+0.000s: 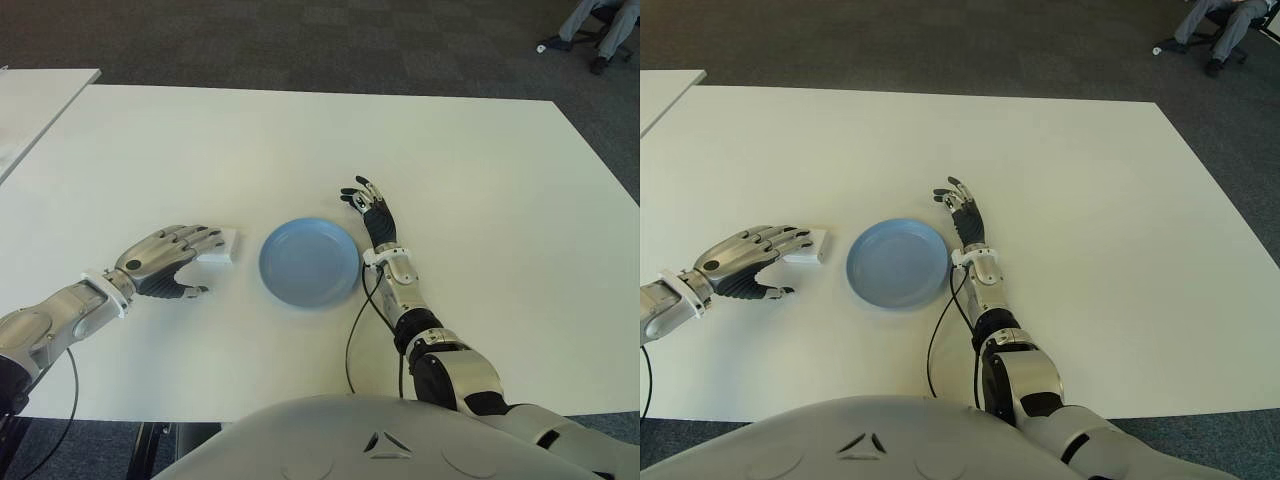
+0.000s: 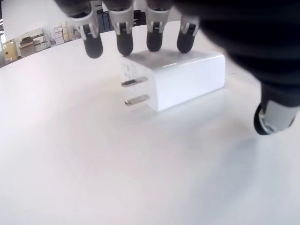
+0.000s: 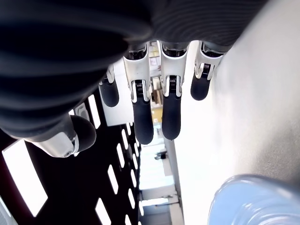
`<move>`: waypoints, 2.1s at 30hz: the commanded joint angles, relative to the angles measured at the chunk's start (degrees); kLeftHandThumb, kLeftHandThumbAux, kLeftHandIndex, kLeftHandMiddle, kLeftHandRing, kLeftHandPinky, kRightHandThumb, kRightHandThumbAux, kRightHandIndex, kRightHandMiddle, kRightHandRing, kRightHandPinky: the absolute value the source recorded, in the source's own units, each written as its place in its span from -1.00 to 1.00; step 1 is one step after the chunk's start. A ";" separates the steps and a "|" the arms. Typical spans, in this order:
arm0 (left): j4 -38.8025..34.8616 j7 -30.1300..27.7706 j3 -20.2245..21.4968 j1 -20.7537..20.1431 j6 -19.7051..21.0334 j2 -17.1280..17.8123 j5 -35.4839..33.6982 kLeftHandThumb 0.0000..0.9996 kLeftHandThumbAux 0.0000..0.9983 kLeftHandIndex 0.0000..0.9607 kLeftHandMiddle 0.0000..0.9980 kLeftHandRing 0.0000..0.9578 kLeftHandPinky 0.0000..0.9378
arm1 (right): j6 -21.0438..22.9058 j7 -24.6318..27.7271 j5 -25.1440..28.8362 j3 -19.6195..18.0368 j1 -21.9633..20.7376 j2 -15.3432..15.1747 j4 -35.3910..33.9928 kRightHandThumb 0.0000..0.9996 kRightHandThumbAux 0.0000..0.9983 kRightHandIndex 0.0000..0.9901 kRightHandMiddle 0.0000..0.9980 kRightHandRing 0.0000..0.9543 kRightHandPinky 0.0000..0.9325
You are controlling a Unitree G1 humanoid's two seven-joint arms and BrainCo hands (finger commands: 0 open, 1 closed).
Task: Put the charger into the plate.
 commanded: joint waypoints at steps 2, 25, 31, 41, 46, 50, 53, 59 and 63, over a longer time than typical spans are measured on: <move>-0.33 -2.00 -0.02 3.67 0.08 -1.14 2.11 -1.00 -0.12 -1.00 -1.00 -1.00 -1.00 | 1.89 0.26 0.35 -0.61 0.70 0.89 2.63 -1.00 -0.04 -0.74 -0.33 -0.41 -0.73; -0.83 -2.26 8.11 -6.89 -2.82 -6.27 -0.18 -0.66 -0.41 -1.00 -1.00 -1.00 -1.00 | 1.65 1.07 0.29 -1.62 -0.07 0.92 4.11 -1.00 0.00 -0.73 -0.29 -0.37 -0.62; 1.81 -2.52 8.06 -9.80 -4.08 -7.39 -0.48 -0.57 -0.55 -1.00 -1.00 -1.00 -1.00 | 1.67 0.97 0.12 -1.62 -0.15 0.98 4.22 -1.00 0.01 -0.72 -0.30 -0.39 -0.66; 4.76 -4.67 7.59 -13.46 -5.34 -8.74 -0.68 -0.53 -0.62 -1.00 -1.00 -1.00 -1.00 | 2.16 -0.50 -0.38 -1.35 -0.06 1.27 3.84 -1.00 0.02 -0.72 -0.28 -0.40 -0.62; 6.02 -5.23 7.14 -15.00 -5.64 -9.40 -0.16 -0.48 -0.61 -1.00 -1.00 -1.00 -1.00 | 2.05 -0.88 -0.52 -1.24 -0.05 1.28 3.90 -1.00 0.02 -0.71 -0.26 -0.38 -0.63; 6.40 -5.69 6.97 -15.61 -5.84 -9.56 0.07 -0.46 -0.60 -1.00 -1.00 -1.00 -1.00 | 2.14 -0.79 -0.44 -1.26 0.10 1.40 3.64 -1.00 0.04 -0.71 -0.25 -0.36 -0.62; 7.04 -5.99 6.43 -16.43 -5.86 -9.93 0.65 -0.45 -0.59 -1.00 -1.00 -1.00 -1.00 | 2.28 -0.51 -0.13 -1.43 0.22 1.56 3.39 -1.00 0.05 -0.71 -0.25 -0.36 -0.61; 8.63 -6.59 5.46 -17.57 -6.57 -10.21 1.32 -0.48 -0.54 -1.00 -1.00 -1.00 -1.00 | 2.18 -0.55 -0.01 -1.55 0.30 1.72 3.25 -1.00 0.04 -0.71 -0.27 -0.38 -0.62; 9.77 -7.62 4.77 -18.16 -7.08 -10.21 1.07 -0.51 -0.52 -1.00 -1.00 -1.00 -1.00 | 2.07 -0.28 0.17 -1.65 0.30 1.73 3.30 -1.00 0.04 -0.70 -0.26 -0.37 -0.61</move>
